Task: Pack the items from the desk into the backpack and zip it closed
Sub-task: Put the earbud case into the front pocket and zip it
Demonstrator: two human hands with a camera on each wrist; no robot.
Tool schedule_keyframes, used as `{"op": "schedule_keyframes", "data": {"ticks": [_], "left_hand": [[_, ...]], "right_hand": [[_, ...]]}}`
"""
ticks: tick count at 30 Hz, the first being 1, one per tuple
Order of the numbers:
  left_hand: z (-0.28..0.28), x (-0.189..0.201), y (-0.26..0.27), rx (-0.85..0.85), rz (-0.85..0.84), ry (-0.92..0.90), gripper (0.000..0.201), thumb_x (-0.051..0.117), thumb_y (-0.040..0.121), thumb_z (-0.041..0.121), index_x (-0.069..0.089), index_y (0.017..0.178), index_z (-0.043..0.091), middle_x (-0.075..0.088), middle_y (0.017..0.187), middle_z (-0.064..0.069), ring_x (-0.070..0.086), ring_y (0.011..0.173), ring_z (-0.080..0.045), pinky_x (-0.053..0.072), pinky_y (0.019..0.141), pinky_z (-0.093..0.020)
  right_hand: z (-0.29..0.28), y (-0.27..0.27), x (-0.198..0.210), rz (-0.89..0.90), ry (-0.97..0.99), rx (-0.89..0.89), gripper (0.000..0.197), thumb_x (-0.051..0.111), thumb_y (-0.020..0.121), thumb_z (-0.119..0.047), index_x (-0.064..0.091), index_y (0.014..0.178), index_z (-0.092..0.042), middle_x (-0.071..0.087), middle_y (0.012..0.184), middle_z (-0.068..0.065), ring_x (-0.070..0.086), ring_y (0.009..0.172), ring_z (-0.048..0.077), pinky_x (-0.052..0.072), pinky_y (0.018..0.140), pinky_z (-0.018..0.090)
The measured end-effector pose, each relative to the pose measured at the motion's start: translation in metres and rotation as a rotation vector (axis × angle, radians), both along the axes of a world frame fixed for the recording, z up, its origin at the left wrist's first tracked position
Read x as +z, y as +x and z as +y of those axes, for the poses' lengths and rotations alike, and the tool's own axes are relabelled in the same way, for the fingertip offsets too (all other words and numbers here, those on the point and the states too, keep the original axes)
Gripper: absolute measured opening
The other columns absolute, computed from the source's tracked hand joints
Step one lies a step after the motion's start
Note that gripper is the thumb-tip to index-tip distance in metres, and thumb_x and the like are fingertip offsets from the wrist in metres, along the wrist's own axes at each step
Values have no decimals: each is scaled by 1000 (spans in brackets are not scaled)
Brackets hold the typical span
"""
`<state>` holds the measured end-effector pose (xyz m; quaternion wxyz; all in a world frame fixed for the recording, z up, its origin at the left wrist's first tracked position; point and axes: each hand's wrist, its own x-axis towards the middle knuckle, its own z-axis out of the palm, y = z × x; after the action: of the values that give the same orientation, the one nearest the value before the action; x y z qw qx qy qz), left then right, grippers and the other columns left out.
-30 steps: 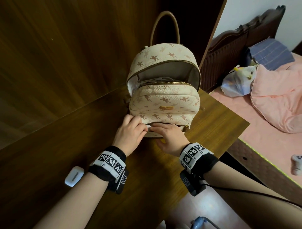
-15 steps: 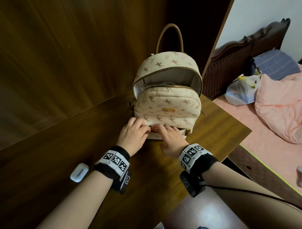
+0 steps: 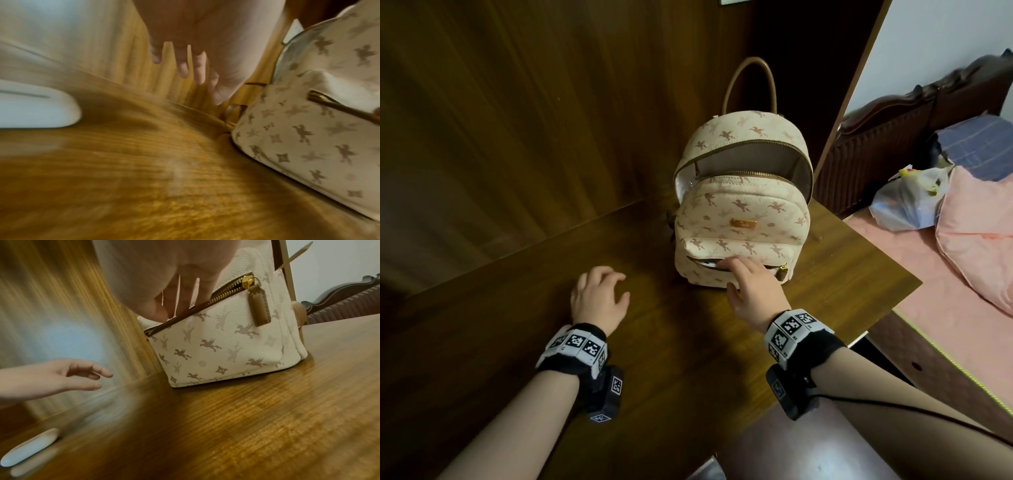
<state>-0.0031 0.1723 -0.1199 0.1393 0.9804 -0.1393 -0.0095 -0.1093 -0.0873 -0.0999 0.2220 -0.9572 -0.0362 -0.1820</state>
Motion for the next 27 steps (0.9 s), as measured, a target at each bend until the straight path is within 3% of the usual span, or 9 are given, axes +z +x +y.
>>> {"op": "schedule_keyframes", "data": {"ticks": [5,10,15,20,23,27], "left_hand": [[27,-11,-7,247,231,120,56,53,90,41,34,142,31,18,155,0,12,142,-28,19,111,-58],[52,-26,-19,379,369,243,69,50,92,44,16,149,29,9,158,-3,10,143,-30,18,110,-61],[67,-38,-33,480,390,181,66,53,91,35,21,148,23,27,151,-4,28,134,-32,29,104,-54],[71,-42,-45,465,253,84,62,56,91,28,28,145,21,42,143,-6,40,126,-32,41,96,-47],[66,-40,-51,406,212,-80,68,65,85,30,31,143,20,51,136,-5,45,122,-31,41,96,-46],[40,-19,-57,231,67,-232,59,70,81,26,42,133,19,58,123,-5,48,115,-27,43,94,-45]], "right_hand": [[10,3,-2,-25,-33,41,35,57,70,5,63,102,-5,64,102,9,58,95,31,53,77,41],[19,1,-2,18,-82,47,38,62,64,0,65,102,-6,65,107,8,60,101,32,53,81,42],[22,-6,-8,59,-131,34,35,62,69,-4,66,104,-6,63,116,10,56,112,31,48,95,45],[22,-10,-10,32,-149,61,34,63,69,-5,66,103,-6,63,118,12,55,115,34,46,97,45],[22,-12,-11,30,-138,69,31,65,70,-6,68,101,-6,66,113,11,55,115,34,45,97,45],[22,-11,-10,60,-90,49,29,69,71,-10,68,100,-10,65,115,9,55,116,33,46,98,46]]}}
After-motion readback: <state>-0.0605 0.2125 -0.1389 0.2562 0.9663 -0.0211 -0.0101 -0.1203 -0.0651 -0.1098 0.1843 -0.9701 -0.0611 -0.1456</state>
